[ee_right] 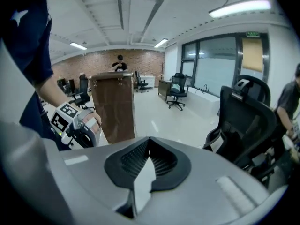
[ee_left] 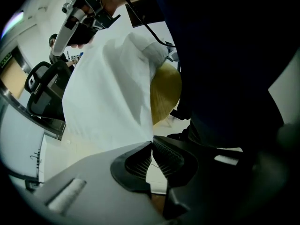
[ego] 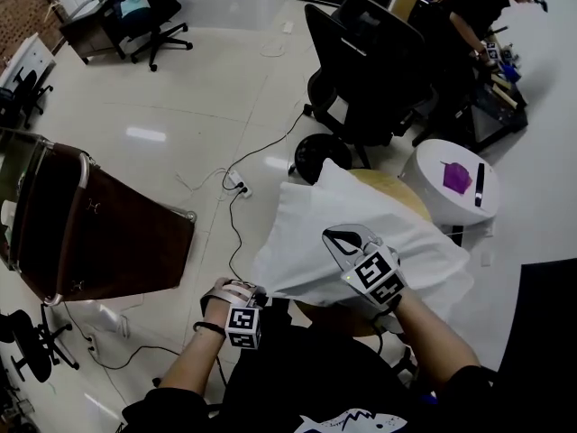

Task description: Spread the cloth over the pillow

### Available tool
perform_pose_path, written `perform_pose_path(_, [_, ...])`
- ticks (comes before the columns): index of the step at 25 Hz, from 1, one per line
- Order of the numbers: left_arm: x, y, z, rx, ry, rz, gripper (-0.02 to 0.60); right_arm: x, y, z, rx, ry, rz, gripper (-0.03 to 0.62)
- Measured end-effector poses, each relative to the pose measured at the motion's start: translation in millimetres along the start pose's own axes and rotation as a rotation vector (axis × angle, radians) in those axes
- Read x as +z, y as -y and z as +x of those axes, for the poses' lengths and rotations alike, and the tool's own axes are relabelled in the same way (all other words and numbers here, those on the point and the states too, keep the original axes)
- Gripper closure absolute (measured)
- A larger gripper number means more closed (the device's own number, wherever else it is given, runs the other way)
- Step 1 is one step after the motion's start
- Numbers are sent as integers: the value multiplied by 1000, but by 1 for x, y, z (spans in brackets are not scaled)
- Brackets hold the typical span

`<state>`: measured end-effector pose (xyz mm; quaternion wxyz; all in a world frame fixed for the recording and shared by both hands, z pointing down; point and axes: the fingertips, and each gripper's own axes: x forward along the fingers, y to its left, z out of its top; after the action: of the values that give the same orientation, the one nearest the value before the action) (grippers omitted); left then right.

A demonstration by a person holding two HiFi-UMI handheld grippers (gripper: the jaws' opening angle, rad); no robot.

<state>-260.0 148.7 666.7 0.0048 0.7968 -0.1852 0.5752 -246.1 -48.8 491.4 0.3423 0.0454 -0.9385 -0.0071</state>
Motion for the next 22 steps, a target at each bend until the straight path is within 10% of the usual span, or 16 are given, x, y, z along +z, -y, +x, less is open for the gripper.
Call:
perform_pose_path(7, [0, -8, 15, -90, 21, -78, 411, 0, 27, 1, -37, -34, -54, 526])
perform_pose_path(14, [-22, -14, -14, -140, 4, -186, 385, -17, 94, 0, -71, -115, -41, 471])
perform_pose_path(22, [-50, -98, -55, 39, 12, -389, 385, -67, 142, 27, 53, -281, 84, 437])
